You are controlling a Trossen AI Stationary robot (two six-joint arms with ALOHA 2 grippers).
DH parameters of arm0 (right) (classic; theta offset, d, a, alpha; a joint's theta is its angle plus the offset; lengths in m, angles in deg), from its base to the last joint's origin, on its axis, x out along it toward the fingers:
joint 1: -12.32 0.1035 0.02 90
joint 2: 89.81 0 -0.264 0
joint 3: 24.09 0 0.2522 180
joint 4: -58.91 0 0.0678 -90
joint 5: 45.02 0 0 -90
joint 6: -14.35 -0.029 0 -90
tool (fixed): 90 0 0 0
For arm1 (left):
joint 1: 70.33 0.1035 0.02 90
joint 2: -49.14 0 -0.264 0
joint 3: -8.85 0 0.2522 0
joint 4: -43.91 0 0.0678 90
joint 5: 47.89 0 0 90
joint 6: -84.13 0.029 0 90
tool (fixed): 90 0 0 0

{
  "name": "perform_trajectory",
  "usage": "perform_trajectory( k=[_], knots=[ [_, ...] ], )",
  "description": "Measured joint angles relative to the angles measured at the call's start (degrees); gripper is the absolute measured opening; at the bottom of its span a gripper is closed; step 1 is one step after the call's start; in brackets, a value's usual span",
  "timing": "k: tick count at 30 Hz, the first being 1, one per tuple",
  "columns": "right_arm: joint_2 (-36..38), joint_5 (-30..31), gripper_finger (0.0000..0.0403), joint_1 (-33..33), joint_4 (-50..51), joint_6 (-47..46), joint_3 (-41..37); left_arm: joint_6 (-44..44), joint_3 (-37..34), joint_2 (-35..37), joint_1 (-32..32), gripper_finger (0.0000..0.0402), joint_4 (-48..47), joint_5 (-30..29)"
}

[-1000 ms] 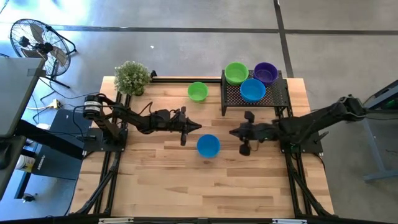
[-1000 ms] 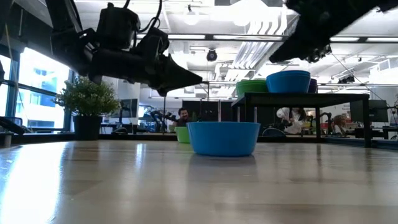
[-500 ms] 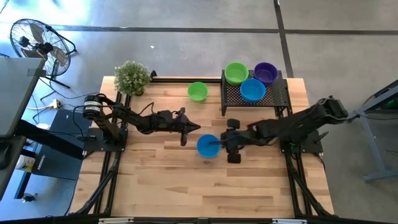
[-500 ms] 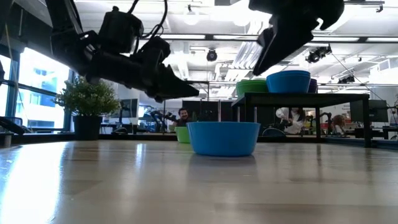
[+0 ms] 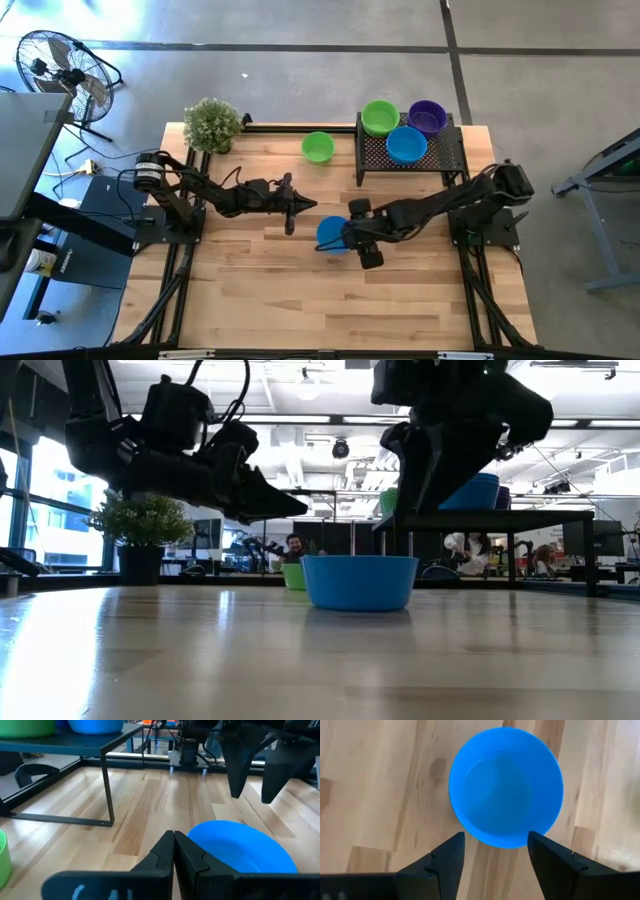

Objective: Pick & Place Mini bowls
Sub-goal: Stack the blue bowl on the other blue bowls on the shelf

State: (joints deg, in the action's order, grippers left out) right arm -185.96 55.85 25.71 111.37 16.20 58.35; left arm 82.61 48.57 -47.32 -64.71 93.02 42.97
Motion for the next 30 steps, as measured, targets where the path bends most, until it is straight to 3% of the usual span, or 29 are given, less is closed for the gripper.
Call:
perform_trajectory(
  k=[11, 19, 24, 30],
  knots=[
    [-5.0, -2.5, 0.0201, 0.2, -0.9, 8.0, 0.0, 0.0, 0.0, 0.0, 0.0, 0.0001, -0.4, -0.1],
    [-10.6, -3.7, 0.0174, 0.4, -8.5, 18.8, 0.0, 0.0, 0.0, 0.0, 0.0, 0.0001, -0.5, -0.1],
    [-12.0, -5.1, 0.0129, 0.4, -9.9, 20.2, -0.1, 0.0, 0.0, 0.0, 0.0, 0.0001, -1.3, -0.1],
    [-12.0, -7.5, 0.0033, 0.1, -10.4, 17.6, -0.1, 0.0, 0.0, 0.0, 0.0, 0.0001, -1.3, -0.4]
  ],
)
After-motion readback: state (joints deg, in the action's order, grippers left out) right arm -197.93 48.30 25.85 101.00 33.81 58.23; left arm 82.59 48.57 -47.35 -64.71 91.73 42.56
